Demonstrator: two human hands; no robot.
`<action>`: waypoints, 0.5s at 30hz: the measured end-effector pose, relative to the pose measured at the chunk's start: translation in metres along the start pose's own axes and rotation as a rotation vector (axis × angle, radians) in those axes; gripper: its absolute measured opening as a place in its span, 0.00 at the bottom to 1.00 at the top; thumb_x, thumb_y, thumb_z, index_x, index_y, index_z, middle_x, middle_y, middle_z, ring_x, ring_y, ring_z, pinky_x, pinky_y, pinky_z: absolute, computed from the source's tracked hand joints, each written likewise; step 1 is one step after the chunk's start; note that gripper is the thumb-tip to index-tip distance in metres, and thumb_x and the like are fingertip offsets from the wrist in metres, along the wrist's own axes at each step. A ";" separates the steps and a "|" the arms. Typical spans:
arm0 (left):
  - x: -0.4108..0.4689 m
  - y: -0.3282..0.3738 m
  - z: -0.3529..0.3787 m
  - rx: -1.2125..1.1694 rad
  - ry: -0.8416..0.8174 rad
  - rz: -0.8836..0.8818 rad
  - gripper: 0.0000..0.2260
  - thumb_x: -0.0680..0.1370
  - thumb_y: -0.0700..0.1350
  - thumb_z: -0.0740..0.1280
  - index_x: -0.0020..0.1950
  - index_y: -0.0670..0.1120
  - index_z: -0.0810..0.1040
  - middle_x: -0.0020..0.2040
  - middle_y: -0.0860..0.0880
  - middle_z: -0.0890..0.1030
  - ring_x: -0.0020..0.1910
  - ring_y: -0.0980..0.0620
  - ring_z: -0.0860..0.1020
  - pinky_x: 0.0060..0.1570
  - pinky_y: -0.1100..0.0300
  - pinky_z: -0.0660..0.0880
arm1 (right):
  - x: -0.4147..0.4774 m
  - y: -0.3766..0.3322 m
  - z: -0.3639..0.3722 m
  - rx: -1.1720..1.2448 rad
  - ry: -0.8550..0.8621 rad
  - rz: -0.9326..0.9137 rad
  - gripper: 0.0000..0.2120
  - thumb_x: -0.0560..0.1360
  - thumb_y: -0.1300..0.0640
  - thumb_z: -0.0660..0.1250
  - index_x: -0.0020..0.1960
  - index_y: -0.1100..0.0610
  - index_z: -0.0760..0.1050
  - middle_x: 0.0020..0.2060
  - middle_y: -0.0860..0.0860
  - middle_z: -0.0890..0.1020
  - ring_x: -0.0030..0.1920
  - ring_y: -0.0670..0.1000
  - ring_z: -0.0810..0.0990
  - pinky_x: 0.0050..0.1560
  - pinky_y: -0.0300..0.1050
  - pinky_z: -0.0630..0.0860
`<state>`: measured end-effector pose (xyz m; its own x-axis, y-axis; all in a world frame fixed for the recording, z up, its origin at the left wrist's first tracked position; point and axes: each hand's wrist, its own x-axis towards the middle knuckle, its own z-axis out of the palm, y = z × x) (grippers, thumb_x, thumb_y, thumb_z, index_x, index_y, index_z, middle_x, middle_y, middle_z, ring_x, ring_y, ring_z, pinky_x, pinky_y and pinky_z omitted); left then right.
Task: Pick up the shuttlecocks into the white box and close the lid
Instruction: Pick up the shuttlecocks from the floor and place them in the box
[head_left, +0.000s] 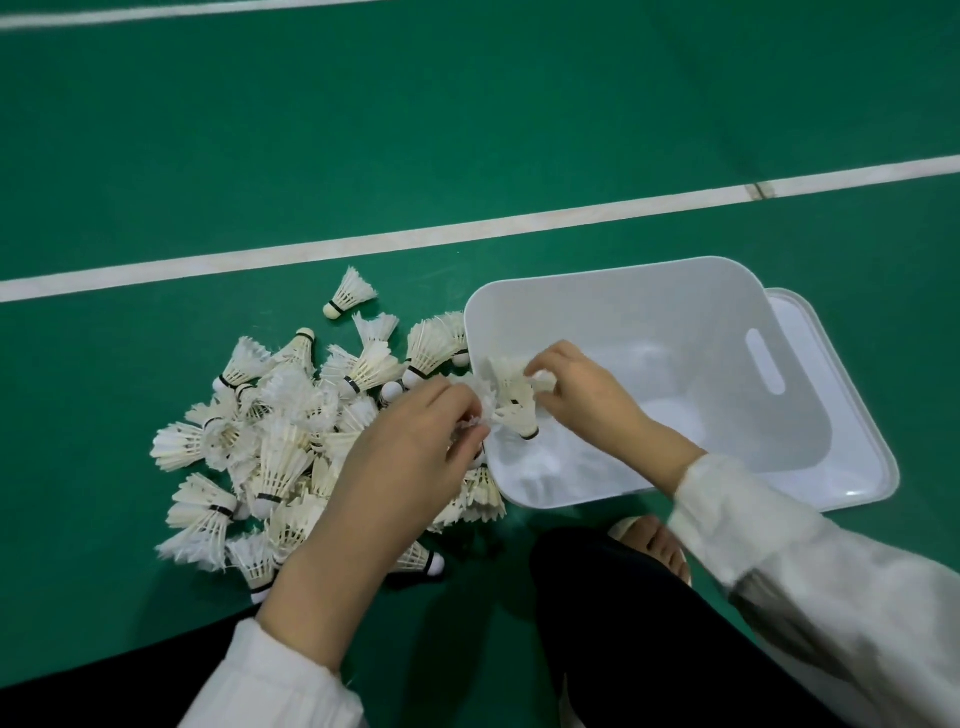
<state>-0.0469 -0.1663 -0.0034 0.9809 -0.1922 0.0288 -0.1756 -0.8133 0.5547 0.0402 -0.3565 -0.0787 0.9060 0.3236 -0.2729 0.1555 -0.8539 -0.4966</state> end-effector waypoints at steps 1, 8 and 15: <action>0.001 0.000 0.000 -0.013 -0.003 -0.004 0.03 0.76 0.47 0.64 0.44 0.49 0.72 0.42 0.56 0.73 0.42 0.54 0.72 0.40 0.55 0.73 | -0.009 -0.009 -0.013 0.080 0.064 -0.058 0.13 0.74 0.61 0.65 0.58 0.53 0.73 0.57 0.48 0.72 0.43 0.51 0.79 0.48 0.44 0.75; 0.011 0.013 -0.001 -0.070 -0.045 0.032 0.03 0.76 0.46 0.64 0.46 0.47 0.74 0.43 0.54 0.74 0.43 0.51 0.74 0.42 0.53 0.73 | -0.055 -0.060 -0.053 0.119 -0.132 -0.365 0.17 0.73 0.57 0.68 0.61 0.51 0.70 0.50 0.39 0.73 0.40 0.41 0.74 0.41 0.31 0.71; 0.002 0.002 -0.018 -0.065 -0.024 -0.029 0.11 0.78 0.48 0.61 0.59 0.51 0.74 0.55 0.59 0.73 0.48 0.59 0.75 0.51 0.59 0.74 | -0.043 -0.023 -0.047 -0.074 0.147 -0.157 0.06 0.74 0.55 0.67 0.46 0.58 0.76 0.39 0.48 0.77 0.40 0.47 0.70 0.40 0.42 0.66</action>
<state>-0.0433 -0.1585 0.0128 0.9831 -0.1830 -0.0079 -0.1406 -0.7813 0.6081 0.0156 -0.3697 -0.0167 0.9150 0.3970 -0.0714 0.3228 -0.8268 -0.4607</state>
